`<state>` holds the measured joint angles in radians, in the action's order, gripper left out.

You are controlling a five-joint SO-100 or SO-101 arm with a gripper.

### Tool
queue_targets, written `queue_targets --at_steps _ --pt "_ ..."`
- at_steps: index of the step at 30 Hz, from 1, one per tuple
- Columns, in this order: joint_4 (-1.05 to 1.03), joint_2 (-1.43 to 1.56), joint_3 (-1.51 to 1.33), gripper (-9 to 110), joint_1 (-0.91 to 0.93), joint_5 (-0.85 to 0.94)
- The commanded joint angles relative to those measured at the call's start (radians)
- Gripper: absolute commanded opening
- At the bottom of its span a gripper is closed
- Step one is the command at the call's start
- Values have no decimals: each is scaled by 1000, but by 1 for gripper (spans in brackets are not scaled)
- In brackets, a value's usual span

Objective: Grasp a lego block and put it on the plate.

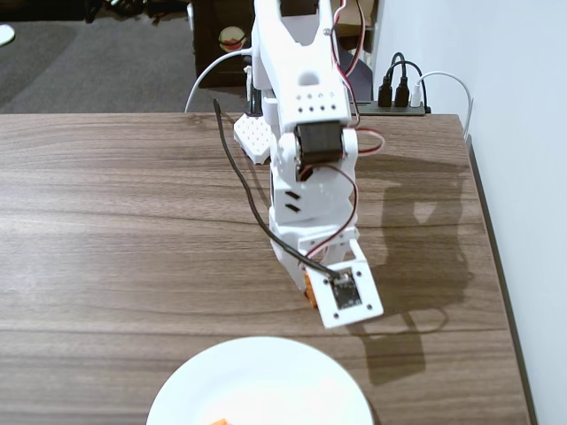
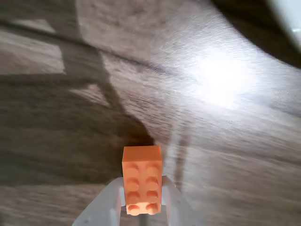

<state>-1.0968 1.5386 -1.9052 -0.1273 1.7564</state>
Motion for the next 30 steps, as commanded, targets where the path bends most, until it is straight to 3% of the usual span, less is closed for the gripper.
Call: queue_targets --at_steps 1,17,30 --pt "-18 89 63 6 -6 -25" --pt "-5 261 179 6 31 -123" --pt "86 61 403 6 106 -204"
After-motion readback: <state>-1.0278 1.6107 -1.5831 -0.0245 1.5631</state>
